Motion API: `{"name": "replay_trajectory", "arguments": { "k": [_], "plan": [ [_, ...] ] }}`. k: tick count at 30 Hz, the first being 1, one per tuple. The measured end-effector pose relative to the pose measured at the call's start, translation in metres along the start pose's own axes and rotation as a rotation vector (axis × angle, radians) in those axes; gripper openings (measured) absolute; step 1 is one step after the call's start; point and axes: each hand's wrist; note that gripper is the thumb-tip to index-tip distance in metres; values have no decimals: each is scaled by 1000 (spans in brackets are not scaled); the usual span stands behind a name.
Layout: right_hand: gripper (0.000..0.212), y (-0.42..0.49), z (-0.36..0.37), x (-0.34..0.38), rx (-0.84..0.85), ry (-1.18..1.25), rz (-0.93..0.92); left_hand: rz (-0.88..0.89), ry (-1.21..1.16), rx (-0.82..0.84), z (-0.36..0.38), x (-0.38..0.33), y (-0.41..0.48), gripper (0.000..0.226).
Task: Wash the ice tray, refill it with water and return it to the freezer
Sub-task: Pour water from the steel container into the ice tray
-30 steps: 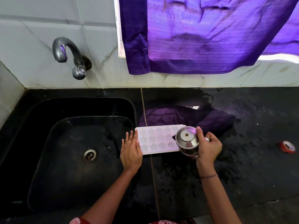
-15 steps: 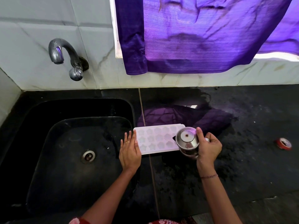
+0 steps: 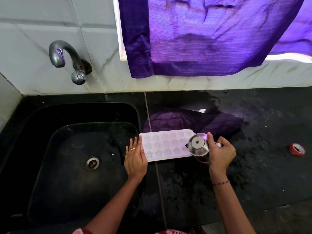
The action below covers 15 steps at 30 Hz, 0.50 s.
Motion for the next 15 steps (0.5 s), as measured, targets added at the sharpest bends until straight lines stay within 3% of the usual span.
{"name": "replay_trajectory", "arguments": {
  "k": [9,15],
  "plan": [
    [57,4,0,3,-21,-8,-13,1,6,0,0,0,0,57],
    [58,8,-3,0,-53,91,110,0,13,10,0,1,0,59]
  ]
}}
Point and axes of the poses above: each hand's wrist, its own y-axis towards the middle knuckle, its own z-axis out of the palm, x = y × z, and after that the axes turned 6 degrees about -z, right-handed
